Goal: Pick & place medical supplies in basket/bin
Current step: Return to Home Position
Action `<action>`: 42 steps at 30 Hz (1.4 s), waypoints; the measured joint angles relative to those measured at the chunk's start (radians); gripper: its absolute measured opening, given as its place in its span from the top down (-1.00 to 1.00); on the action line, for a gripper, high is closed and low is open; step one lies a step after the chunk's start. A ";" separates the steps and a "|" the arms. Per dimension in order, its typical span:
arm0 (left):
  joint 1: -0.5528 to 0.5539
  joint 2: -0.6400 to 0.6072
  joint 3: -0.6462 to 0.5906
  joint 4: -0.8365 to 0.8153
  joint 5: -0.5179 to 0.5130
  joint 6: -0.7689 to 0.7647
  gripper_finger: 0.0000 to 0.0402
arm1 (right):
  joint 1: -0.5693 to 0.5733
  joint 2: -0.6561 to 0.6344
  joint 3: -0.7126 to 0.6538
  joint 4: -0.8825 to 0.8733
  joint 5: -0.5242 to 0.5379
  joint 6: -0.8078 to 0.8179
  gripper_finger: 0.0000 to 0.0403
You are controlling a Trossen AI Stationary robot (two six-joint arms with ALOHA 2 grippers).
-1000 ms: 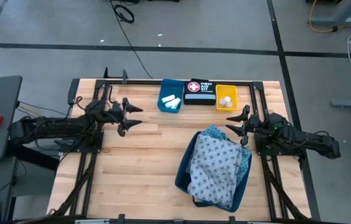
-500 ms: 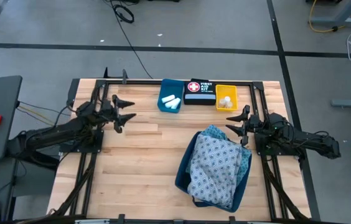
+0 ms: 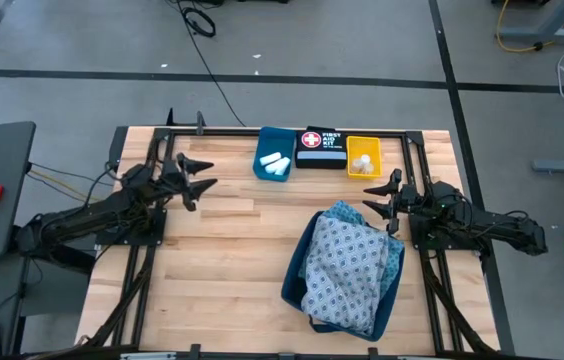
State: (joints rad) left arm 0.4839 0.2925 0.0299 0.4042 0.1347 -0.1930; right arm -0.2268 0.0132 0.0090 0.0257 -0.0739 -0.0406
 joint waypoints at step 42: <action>-0.308 -0.266 0.000 -0.376 -0.168 0.046 -0.43 | 0.000 0.000 0.000 0.000 0.000 0.001 0.19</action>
State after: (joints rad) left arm 0.1759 0.0261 0.0299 0.0282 -0.0332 -0.1469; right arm -0.2268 0.0131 0.0090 0.0261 -0.0738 -0.0399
